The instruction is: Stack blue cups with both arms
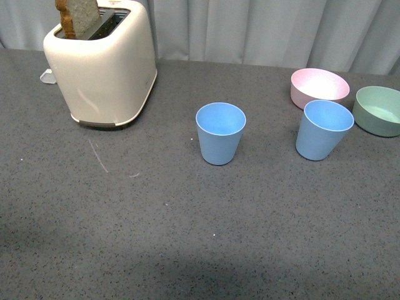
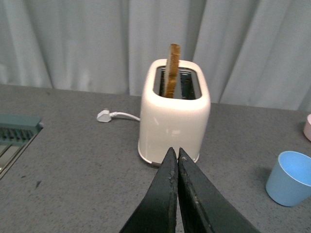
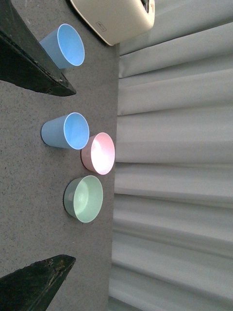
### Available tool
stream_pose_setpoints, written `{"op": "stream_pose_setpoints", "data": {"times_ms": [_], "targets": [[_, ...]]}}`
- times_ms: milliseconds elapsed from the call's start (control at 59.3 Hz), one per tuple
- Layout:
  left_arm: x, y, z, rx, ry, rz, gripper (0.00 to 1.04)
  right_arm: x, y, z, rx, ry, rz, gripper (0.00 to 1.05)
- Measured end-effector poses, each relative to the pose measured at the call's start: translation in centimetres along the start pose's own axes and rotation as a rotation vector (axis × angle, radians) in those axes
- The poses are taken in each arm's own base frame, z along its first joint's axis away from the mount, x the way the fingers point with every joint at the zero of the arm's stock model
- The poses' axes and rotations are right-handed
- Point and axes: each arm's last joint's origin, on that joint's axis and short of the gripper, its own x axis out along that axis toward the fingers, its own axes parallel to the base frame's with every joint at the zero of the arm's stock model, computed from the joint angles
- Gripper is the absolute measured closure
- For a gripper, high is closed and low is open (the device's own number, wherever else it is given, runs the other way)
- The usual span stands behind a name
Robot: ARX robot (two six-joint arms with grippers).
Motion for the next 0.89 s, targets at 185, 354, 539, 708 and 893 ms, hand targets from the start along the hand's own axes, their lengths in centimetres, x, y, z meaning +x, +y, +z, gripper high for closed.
{"op": "stream_pose_setpoints", "data": {"times_ms": [185,354,539,708,893], "targets": [[-1.5,0.3,0.1,0.0,-0.003,0.007,1.01,0.0,0.0,0.0,0.0,-0.001,-0.001,0.1],[-2.5,0.3,0.5,0.0,-0.018,0.007,1.01,0.0,0.0,0.0,0.0,0.0,0.0,0.1],[-3.4,0.3,0.8,0.0,-0.028,0.007,1.01,0.0,0.0,0.0,0.0,0.0,0.0,0.1],[-4.0,0.2,1.0,0.0,-0.034,0.007,1.01,0.0,0.0,0.0,0.0,0.0,-0.001,0.1],[-4.7,0.2,1.1,0.0,-0.037,0.007,1.01,0.0,0.0,0.0,0.0,0.0,0.0,0.1]]}}
